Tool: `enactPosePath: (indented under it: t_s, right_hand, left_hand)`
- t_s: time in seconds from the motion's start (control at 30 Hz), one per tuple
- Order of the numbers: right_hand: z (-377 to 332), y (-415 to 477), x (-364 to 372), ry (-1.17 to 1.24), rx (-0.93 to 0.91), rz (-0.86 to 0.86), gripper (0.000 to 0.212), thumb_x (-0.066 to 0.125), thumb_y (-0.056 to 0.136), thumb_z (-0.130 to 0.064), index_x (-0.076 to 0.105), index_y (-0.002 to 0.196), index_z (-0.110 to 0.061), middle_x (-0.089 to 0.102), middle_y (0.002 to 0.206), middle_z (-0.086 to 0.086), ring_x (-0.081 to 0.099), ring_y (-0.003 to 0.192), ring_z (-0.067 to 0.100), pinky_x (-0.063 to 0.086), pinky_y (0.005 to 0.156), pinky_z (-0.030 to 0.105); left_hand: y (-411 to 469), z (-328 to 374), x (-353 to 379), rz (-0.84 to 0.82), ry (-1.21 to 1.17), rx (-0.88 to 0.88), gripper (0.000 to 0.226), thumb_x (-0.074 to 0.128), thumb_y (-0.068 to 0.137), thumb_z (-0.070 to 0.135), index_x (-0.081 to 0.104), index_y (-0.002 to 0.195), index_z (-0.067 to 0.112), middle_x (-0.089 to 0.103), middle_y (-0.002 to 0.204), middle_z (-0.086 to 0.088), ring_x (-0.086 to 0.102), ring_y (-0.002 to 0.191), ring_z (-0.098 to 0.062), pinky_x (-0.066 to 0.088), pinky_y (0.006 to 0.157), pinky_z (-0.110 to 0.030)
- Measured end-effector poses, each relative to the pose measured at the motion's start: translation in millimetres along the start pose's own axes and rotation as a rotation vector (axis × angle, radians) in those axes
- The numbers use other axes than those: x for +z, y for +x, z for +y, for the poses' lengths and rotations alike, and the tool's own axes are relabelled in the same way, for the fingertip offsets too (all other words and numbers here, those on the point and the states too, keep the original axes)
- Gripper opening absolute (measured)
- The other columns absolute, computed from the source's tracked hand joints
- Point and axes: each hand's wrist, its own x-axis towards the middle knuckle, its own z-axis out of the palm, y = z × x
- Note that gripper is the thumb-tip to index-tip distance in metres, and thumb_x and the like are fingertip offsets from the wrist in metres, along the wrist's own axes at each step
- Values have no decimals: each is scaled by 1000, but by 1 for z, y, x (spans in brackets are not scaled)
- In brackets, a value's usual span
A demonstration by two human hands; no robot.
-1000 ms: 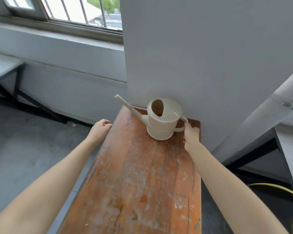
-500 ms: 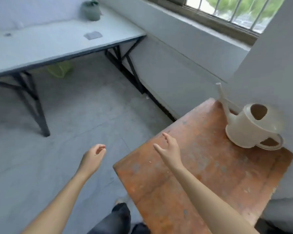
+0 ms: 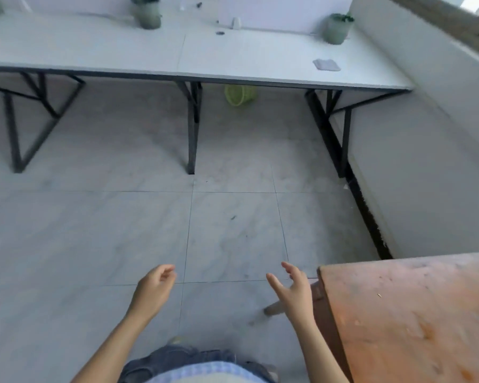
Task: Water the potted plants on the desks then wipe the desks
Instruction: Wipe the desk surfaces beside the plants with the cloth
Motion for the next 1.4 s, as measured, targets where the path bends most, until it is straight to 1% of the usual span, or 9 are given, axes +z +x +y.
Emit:
enactPosePath:
  t_s: [0.1, 0.33, 0.43, 0.6, 0.7, 0.93, 1.23, 1.3, 1.4]
  right_hand:
    - [-21, -11, 37, -10, -14, 21, 47, 67, 81, -30, 54, 123, -12, 53, 127, 8, 45, 122, 23, 35, 96, 30]
    - [-53, -27, 113, 90, 126, -87, 40, 63, 84, -28, 58, 118, -7, 56, 120, 7, 48, 120, 23, 36, 93, 28]
    - [-68, -16, 123, 72, 171, -113, 41, 61, 86, -27, 57, 118, -2, 59, 124, 14, 51, 119, 26, 38, 89, 29]
    - [-97, 2, 144, -27, 104, -183, 39, 61, 86, -27, 58, 118, -4, 58, 123, 10, 50, 119, 23, 38, 89, 26]
    - [-104, 19, 155, -48, 101, -198, 39, 62, 85, -27, 58, 117, -6, 58, 124, 11, 50, 117, 22, 38, 89, 26]
    - [-136, 102, 171, -34, 45, -216, 40, 61, 85, -30, 57, 118, -8, 57, 126, 9, 49, 118, 20, 36, 86, 22]
    - [-209, 245, 133, 56, -32, -92, 38, 60, 86, -30, 60, 116, -7, 58, 124, 9, 49, 118, 19, 34, 86, 22]
    - [-210, 261, 128, 52, -10, -78, 38, 59, 87, -30, 60, 116, -6, 58, 123, 9, 49, 118, 20, 33, 86, 22]
    - [-206, 278, 125, 54, 42, -87, 36, 59, 86, -31, 60, 115, -8, 58, 122, 8, 49, 110, 14, 32, 85, 20]
  left_hand:
    - [23, -4, -31, -31, 5, 100, 25, 51, 91, 10, 61, 111, 2, 63, 113, -11, 53, 98, -15, 36, 87, -23]
    - [50, -45, -92, -89, 1, 107, 22, 52, 90, 10, 63, 108, 3, 63, 105, -8, 54, 95, -15, 34, 84, -20]
    - [53, -68, -118, -63, -59, 30, 20, 52, 91, 11, 63, 106, 3, 62, 101, -8, 54, 94, -17, 35, 82, -23]
    - [79, -101, -150, 79, -216, -217, 13, 50, 91, 15, 61, 91, 9, 65, 104, -17, 58, 103, -32, 38, 82, -32]
    - [101, -99, -156, 100, -226, -246, 13, 50, 91, 14, 62, 91, 7, 65, 104, -20, 59, 104, -34, 38, 84, -34]
    - [171, -40, -133, -6, -143, -132, 9, 50, 91, 13, 60, 89, 14, 60, 91, -9, 54, 92, -23, 34, 77, -27]
    - [300, 89, -110, -26, -61, 67, 13, 49, 92, 13, 62, 96, 12, 60, 96, -4, 54, 94, -18, 37, 72, -22]
    - [318, 108, -98, -70, -52, 89, 18, 48, 92, 14, 63, 103, 9, 60, 99, -3, 52, 94, -16, 36, 78, -22]
    - [342, 122, -80, -166, -29, 102, 11, 49, 92, 14, 59, 96, 17, 60, 97, -1, 53, 94, -16, 34, 81, -21]
